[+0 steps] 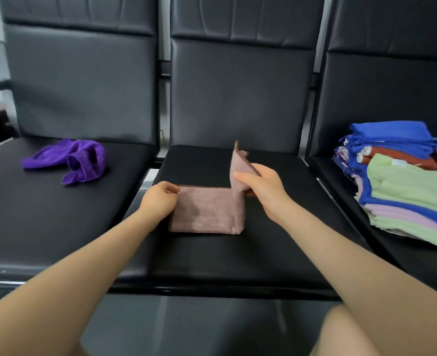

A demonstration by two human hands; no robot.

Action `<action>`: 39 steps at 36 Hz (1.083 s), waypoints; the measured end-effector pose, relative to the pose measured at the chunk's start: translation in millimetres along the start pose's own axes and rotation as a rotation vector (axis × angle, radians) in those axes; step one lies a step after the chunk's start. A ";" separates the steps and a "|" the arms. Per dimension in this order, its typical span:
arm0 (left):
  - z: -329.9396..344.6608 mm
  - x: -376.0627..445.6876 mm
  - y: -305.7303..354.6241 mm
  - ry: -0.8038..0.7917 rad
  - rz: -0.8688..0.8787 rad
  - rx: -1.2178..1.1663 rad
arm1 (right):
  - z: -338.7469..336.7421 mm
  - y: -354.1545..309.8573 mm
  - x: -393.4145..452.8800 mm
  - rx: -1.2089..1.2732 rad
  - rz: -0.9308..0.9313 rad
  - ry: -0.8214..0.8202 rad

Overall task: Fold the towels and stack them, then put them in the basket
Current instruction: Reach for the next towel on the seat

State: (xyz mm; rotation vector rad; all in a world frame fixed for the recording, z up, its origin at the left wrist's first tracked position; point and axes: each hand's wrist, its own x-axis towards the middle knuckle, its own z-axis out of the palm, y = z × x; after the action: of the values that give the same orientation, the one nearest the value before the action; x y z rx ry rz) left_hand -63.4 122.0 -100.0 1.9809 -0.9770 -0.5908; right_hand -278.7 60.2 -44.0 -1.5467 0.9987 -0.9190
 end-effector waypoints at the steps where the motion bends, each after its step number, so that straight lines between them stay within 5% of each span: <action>1: -3.3 1.3 0.3 -0.011 -0.034 -0.071 | 5.1 -1.4 -0.7 -0.049 -0.043 -0.041; 12: -22.0 -2.3 -2.9 -0.133 -0.126 -0.129 | 48.3 17.5 -8.8 -0.672 -0.125 -0.519; 16: -17.7 2.9 -10.5 -0.117 -0.080 -0.024 | 39.1 19.4 -4.6 -0.579 -0.131 -0.407; 21: -9.8 -5.0 -2.0 -0.013 0.001 0.336 | 17.1 26.6 10.8 -0.703 -0.043 -0.010; 25: 2.9 -11.8 14.7 -0.024 -0.019 0.394 | 3.8 29.8 10.6 -0.749 0.213 -0.167; 31: 33.4 -25.8 45.0 -0.220 -0.108 0.097 | -11.9 27.2 6.5 -0.560 0.259 -0.205; 39: 94.0 -59.2 111.9 -0.373 0.007 -0.413 | -91.1 -4.9 0.6 -0.240 0.136 0.160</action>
State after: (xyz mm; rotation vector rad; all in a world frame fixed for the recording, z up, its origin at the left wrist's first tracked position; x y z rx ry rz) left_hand -210.1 86.0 -54.8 1.5285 -0.9845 -1.0909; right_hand -361.7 28.7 -23.2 -1.5979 1.3527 -0.8608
